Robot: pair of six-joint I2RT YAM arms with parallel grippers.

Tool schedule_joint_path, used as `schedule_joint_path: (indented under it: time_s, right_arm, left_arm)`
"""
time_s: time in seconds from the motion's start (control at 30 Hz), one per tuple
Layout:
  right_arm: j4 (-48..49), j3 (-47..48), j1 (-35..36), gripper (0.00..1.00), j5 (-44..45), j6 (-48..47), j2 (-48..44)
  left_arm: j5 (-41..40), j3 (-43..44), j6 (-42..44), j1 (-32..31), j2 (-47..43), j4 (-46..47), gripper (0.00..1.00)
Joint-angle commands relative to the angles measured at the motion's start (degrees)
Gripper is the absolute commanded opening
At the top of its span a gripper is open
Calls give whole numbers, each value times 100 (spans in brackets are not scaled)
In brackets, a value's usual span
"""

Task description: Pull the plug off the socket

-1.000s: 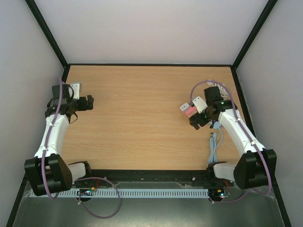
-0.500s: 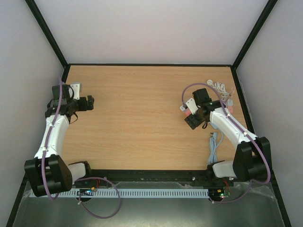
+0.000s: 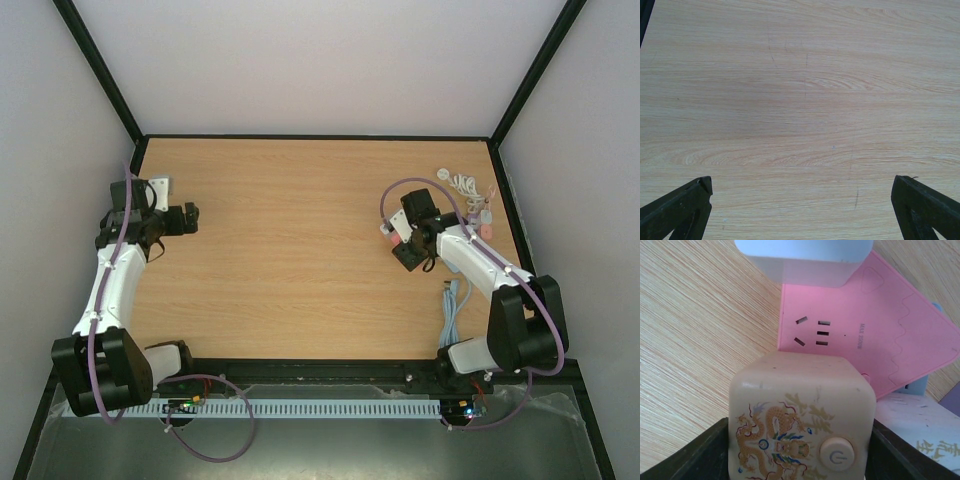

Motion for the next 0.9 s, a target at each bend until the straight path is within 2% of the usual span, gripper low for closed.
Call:
schedule_joint_path:
  time_s: [0.0,0.27,0.47,0.67,0.87]
  right_arm:
    - [40,-80,33,61,-92,-69,113]
    - [-142,147,46,55,-891,-79,258]
    - [-114,181,233,55,-1122,-87,365]
    - [-7,217,705,52,-1132,68,533]
    - [169,246,1475,53,-1137,340,668]
  left_arm:
    - [21,-77,-69,-19,-119,-2,100]
    - [23,-79,-80,-14,-121,8,100]
    - [24,-71,-89,-19,-121,8,100]
    - [24,-71,-89,-12,-111,12,100]
    - [10,-67,-88,-19,-105,-1,100]
